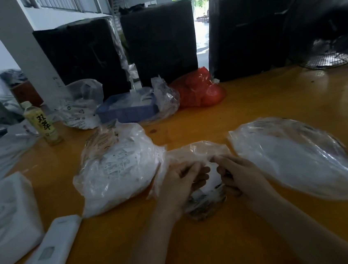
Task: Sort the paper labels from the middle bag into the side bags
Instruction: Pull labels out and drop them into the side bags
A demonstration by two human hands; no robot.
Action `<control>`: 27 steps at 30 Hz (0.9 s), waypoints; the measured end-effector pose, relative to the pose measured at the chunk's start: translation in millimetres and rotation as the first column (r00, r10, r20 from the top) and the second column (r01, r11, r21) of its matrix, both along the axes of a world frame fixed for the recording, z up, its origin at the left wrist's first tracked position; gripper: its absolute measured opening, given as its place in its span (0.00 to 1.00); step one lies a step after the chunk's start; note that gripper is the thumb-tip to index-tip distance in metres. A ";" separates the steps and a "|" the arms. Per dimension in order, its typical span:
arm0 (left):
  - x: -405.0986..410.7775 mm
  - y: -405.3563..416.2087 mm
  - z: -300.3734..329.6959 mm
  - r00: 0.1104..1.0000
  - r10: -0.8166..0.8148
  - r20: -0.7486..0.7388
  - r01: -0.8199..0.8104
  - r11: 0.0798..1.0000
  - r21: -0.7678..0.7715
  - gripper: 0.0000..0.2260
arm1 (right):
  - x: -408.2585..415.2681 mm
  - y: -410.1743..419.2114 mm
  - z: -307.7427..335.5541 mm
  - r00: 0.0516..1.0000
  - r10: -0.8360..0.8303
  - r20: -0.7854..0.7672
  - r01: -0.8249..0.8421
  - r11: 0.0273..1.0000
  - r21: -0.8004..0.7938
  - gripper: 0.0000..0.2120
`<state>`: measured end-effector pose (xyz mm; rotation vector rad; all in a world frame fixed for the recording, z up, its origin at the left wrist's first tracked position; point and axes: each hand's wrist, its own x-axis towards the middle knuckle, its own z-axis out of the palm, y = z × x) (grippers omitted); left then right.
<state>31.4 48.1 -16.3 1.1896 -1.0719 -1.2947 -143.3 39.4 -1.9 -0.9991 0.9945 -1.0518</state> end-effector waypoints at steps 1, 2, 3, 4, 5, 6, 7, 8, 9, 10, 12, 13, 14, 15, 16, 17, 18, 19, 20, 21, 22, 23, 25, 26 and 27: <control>-0.1 0.4 -1.1 0.999 0.006 0.034 -0.006 1.000 -0.017 0.05 | 0.7 0.5 2.4 0.998 -0.025 -0.050 0.024 1.000 -0.019 0.13; -0.3 0.4 -3.2 0.997 0.003 0.073 0.000 0.999 -0.041 0.04 | 0.7 0.4 4.4 0.990 -0.034 -0.136 0.027 0.998 -0.049 0.15; -0.4 0.3 -5.1 0.993 -0.009 0.114 0.016 0.998 -0.064 0.04 | 0.3 0.2 6.2 0.969 -0.022 -0.244 0.001 0.997 -0.083 0.17; -0.7 0.2 -6.8 0.987 -0.022 0.157 0.035 0.996 -0.082 0.04 | 0.2 -0.7 6.9 0.940 0.003 -0.341 -0.043 0.993 -0.110 0.17; -1.2 0.5 -7.4 0.980 -0.031 0.194 0.049 0.995 -0.089 0.05 | 0.1 -1.8 6.9 0.913 0.024 -0.407 -0.082 0.988 -0.127 0.15; -1.5 0.7 -8.8 0.976 -0.033 0.216 0.052 0.995 -0.086 0.06 | -0.2 -3.4 5.8 0.895 0.027 -0.445 -0.101 0.985 -0.141 0.12; -1.5 0.9 -10.4 0.974 -0.030 0.224 0.049 0.996 -0.080 0.06 | -0.8 -5.5 4.3 0.882 0.015 -0.470 -0.101 0.982 -0.159 0.08; -1.5 1.4 -11.6 0.974 -0.026 0.226 0.044 0.996 -0.075 0.07 | -1.9 -7.5 2.4 0.873 -0.008 -0.488 -0.092 0.979 -0.181 0.05; -2.0 1.7 -11.4 0.976 -0.028 0.216 0.043 0.997 -0.067 0.09 | -3.0 -9.5 0.5 0.865 -0.033 -0.501 -0.082 0.975 -0.207 0.04; -2.8 1.3 -11.1 0.985 -0.038 0.169 0.047 0.998 -0.051 0.10 | -3.9 -10.8 -1.0 0.858 -0.057 -0.510 -0.075 0.969 -0.235 0.04; -6.4 -0.8 -7.2 0.998 -0.058 -0.013 0.058 0.998 0.011 0.15 | -4.4 -12.4 -2.8 0.853 -0.105 -0.512 -0.056 0.956 -0.289 0.02; -7.8 -1.5 -4.6 0.995 -0.057 -0.084 0.061 0.997 0.042 0.18 | -4.5 -12.8 -3.7 0.855 -0.124 -0.503 -0.043 0.951 -0.307 0.02; -8.7 -1.7 -2.7 0.992 -0.056 -0.113 0.063 0.996 0.063 0.20 | -4.1 -13.0 -4.6 0.861 -0.132 -0.492 -0.036 0.948 -0.316 0.01; -8.7 -1.8 -2.4 0.992 -0.057 -0.109 0.064 0.995 0.070 0.19 | -3.7 -13.3 -5.7 0.867 -0.128 -0.482 -0.036 0.948 -0.316 0.01; -8.0 -1.7 -4.5 0.995 -0.061 -0.084 0.067 0.996 0.062 0.18 | -3.4 -13.4 -6.4 0.877 -0.113 -0.468 -0.040 0.952 -0.305 0.02; -6.8 -1.1 -7.4 0.996 -0.067 -0.053 0.070 0.996 0.046 0.16 | -3.2 -13.7 -6.4 0.891 -0.096 -0.443 -0.037 0.958 -0.283 0.02; -5.3 -1.1 -10.3 0.997 -0.071 -0.026 0.072 0.997 0.027 0.14 | -3.2 -13.8 -5.7 0.912 -0.086 -0.402 -0.022 0.966 -0.257 0.04; -3.9 -1.3 -12.3 0.997 -0.074 -0.010 0.074 0.997 0.014 0.12 | -3.7 -14.5 -4.8 0.932 -0.083 -0.354 -0.001 0.973 -0.231 0.05; -2.7 -2.0 -14.1 0.997 -0.076 0.000 0.076 0.997 0.006 0.11 | -4.6 -15.1 -3.6 0.946 -0.088 -0.313 0.022 0.977 -0.210 0.05; -2.4 -2.9 -15.6 0.997 -0.076 0.011 0.076 0.997 0.001 0.12 | -5.6 -15.7 -2.7 0.951 -0.097 -0.292 0.039 0.979 -0.198 0.06; -2.5 -3.5 -16.5 0.997 -0.073 0.018 0.073 0.997 -0.002 0.12 | -5.8 -16.2 -2.3 0.949 -0.107 -0.295 0.049 0.979 -0.196 0.07; -3.2 -3.8 -15.7 0.998 -0.068 0.014 0.068 0.998 0.002 0.12 | -5.7 -16.5 -2.6 0.942 -0.112 -0.317 0.048 0.978 -0.202 0.08; -5.9 -4.3 -12.1 0.998 -0.049 -0.048 0.050 0.998 0.035 0.09 | -4.2 -16.0 -3.3 0.921 -0.112 -0.373 0.028 0.974 -0.223 0.09; -7.3 -4.5 -9.3 0.993 -0.048 -0.107 0.054 0.997 0.060 0.09 | -2.9 -15.1 -2.8 0.911 -0.112 -0.396 0.016 0.972 -0.236 0.09; -7.8 -4.6 -6.9 0.986 -0.058 -0.158 0.070 0.995 0.072 0.11 | -1.2 -13.6 -2.0 0.901 -0.114 -0.418 0.005 0.968 -0.252 0.09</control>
